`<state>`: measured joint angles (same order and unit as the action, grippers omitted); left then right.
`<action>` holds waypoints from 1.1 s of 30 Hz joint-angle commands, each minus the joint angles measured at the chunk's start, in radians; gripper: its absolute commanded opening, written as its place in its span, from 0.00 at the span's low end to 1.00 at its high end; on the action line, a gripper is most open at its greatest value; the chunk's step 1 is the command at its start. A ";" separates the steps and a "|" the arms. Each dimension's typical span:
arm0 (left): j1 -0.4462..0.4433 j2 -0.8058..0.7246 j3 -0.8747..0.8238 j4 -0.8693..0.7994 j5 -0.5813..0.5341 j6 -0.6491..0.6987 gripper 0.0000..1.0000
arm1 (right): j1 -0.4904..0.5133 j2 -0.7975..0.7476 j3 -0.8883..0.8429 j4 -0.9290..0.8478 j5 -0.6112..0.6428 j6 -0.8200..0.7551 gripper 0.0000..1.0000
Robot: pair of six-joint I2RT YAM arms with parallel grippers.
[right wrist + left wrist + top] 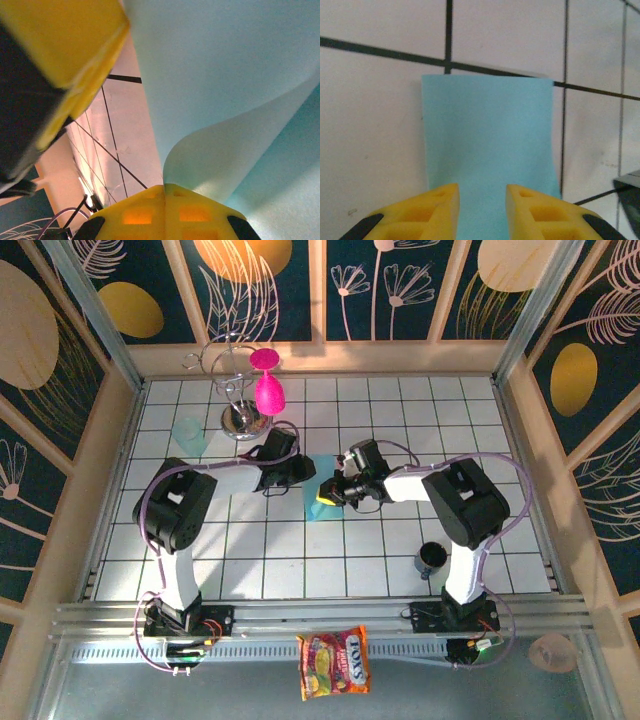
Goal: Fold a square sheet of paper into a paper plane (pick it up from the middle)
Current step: Fold the triangle a second time at the center of the table.
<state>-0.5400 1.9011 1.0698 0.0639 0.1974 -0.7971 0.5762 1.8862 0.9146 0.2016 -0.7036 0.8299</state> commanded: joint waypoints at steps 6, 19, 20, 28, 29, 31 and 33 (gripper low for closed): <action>0.006 -0.008 -0.008 -0.024 -0.025 0.016 0.29 | 0.011 0.002 0.032 -0.046 0.010 -0.033 0.00; 0.007 0.040 -0.030 -0.036 -0.032 0.012 0.25 | 0.011 0.031 0.033 0.061 -0.038 0.030 0.00; 0.007 0.040 -0.032 -0.035 -0.033 0.010 0.25 | 0.011 0.033 0.035 0.066 -0.036 0.035 0.00; 0.007 0.033 -0.041 -0.033 -0.041 0.008 0.24 | 0.011 0.051 0.068 0.011 0.052 0.054 0.00; 0.007 0.033 -0.039 -0.033 -0.042 0.009 0.24 | 0.011 0.054 0.069 0.012 0.058 0.058 0.00; 0.007 0.033 -0.039 -0.033 -0.044 0.009 0.24 | 0.012 0.056 0.069 0.017 0.069 0.067 0.00; 0.007 0.032 -0.040 -0.033 -0.043 0.009 0.23 | 0.013 0.062 0.073 0.017 0.077 0.072 0.00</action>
<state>-0.5400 1.9263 1.0470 0.0532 0.1711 -0.7925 0.5781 1.9221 0.9619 0.2283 -0.6628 0.8799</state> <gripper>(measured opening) 0.234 0.052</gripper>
